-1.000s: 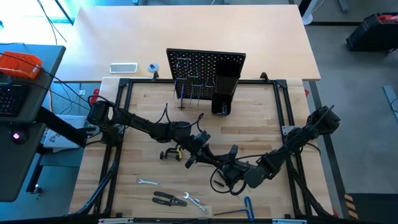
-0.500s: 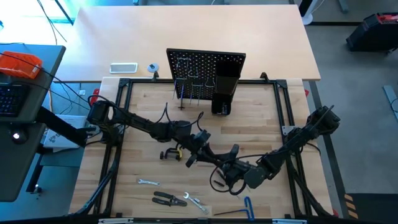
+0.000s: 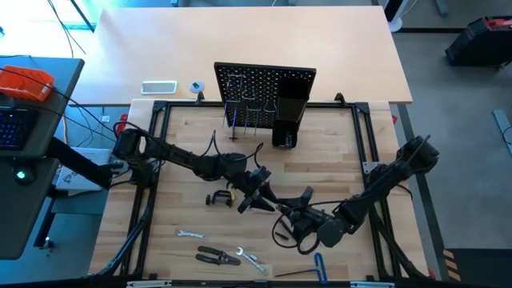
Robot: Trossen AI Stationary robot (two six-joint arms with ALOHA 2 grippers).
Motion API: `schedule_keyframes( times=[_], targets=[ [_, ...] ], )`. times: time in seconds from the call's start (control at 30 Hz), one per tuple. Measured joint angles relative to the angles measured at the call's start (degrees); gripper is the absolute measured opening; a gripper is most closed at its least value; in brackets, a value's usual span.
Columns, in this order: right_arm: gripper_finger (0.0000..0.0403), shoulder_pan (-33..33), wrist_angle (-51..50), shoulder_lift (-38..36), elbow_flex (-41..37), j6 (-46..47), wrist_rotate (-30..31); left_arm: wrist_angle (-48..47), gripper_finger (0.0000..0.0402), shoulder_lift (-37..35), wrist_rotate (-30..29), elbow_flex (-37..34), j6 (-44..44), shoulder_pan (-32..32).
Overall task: Hang tools onto peg board
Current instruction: Put the top socket into the bottom peg board bin
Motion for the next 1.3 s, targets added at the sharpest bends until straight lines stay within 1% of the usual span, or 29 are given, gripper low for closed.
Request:
schedule_keyframes(
  times=[0.1,0.17,0.27,0.33,0.53,0.67,0.8,0.87,0.97,1.07,1.2,1.3],
  targets=[
    [0.0108,0.12,-2.91,-0.97,0.00,2.26,0.94,-0.74,0.0197,-0.41,3.00,0.00,-0.66,0.65],
    [0.0108,0.12,-4.76,-1.71,0.00,4.07,1.15,-3.54,0.0204,-1.68,4.33,0.00,-0.27,0.90],
    [0.0108,0.12,-6.79,-2.11,0.00,5.95,1.59,-11.89,0.0206,-5.12,4.47,0.02,2.69,0.85],
    [0.0108,0.09,-8.64,-2.13,0.02,7.60,1.54,-18.82,0.0206,-8.03,3.09,0.02,5.19,0.73],
    [0.0108,-2.77,-16.67,-2.17,0.04,14.45,0.40,-39.38,0.0207,-18.00,-7.28,0.05,11.28,-0.45],
    [0.0108,-4.94,-20.30,-2.17,0.04,18.23,-1.88,-51.68,0.0207,-24.44,-17.09,0.07,12.24,-2.57],
    [0.0108,-7.65,-23.42,-2.18,0.04,20.00,-2.47,-63.07,0.0207,-28.12,-26.67,0.07,11.96,-5.39],
    [0.0108,-9.38,-24.89,-2.27,0.04,21.18,-2.89,-66.63,0.0207,-28.90,-30.42,0.07,11.14,-6.87],
    [0.0108,-12.56,-27.82,-2.73,0.04,24.23,-4.45,-69.72,0.0207,-28.63,-34.49,0.03,9.99,-9.07],
    [0.0108,-15.86,-30.62,-3.05,0.04,26.91,-4.51,-69.02,0.0207,-27.86,-36.70,-1.23,9.71,-11.20],
    [0.0108,-20.27,-33.58,-4.21,0.04,29.94,-6.89,-63.87,0.0207,-27.54,-39.43,-5.53,9.31,-12.88],
    [0.0108,-23.46,-34.42,-5.18,0.04,31.08,-8.67,-58.25,0.0207,-27.54,-40.05,-9.99,7.71,-13.20]
  ],
)
